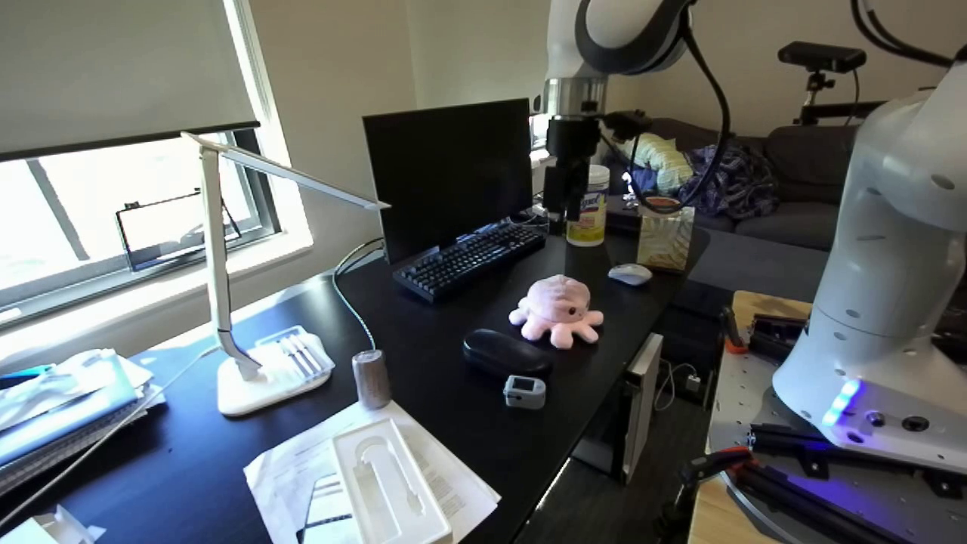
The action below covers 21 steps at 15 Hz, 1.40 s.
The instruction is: Place the pink octopus plush toy on top of the white container on the right, move the white computer mouse to the left
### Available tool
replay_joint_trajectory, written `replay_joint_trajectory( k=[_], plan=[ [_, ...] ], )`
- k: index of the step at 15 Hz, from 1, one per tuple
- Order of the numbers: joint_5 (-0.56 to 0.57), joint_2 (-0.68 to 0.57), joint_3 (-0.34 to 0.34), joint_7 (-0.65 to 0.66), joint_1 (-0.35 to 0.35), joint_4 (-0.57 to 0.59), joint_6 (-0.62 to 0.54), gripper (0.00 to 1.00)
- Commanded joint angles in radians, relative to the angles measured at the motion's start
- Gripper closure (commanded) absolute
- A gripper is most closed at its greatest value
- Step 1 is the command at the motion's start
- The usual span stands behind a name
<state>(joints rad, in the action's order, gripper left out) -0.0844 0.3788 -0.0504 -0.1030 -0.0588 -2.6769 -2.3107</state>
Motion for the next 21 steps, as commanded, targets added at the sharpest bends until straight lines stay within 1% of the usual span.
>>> replay_joint_trajectory(
  k=[1,2,5,6,8,11,12,16,19,21],
  plan=[
    [0.067,-0.154,0.031,0.07,0.045,0.037,-0.128,0.0],
    [0.087,-0.183,0.032,0.091,0.056,0.041,-0.155,0.0],
    [0.101,-0.268,0.024,0.14,0.073,0.033,-0.26,0.0],
    [0.103,-0.295,0.022,0.147,0.077,0.034,-0.283,0.0],
    [0.062,-0.35,0.012,0.137,0.073,0.03,-0.349,0.0],
    [0.083,-0.42,0.01,0.159,0.074,0.036,-0.424,0.0],
    [0.095,-0.441,0.007,0.169,0.076,0.039,-0.442,0.0],
    [0.206,-0.496,-0.042,0.366,0.075,0.04,-0.495,0.0],
    [0.207,-0.522,-0.064,0.415,0.068,0.043,-0.506,0.0],
    [0.17,-0.548,-0.058,0.402,0.067,0.052,-0.527,0.0]
  ],
)
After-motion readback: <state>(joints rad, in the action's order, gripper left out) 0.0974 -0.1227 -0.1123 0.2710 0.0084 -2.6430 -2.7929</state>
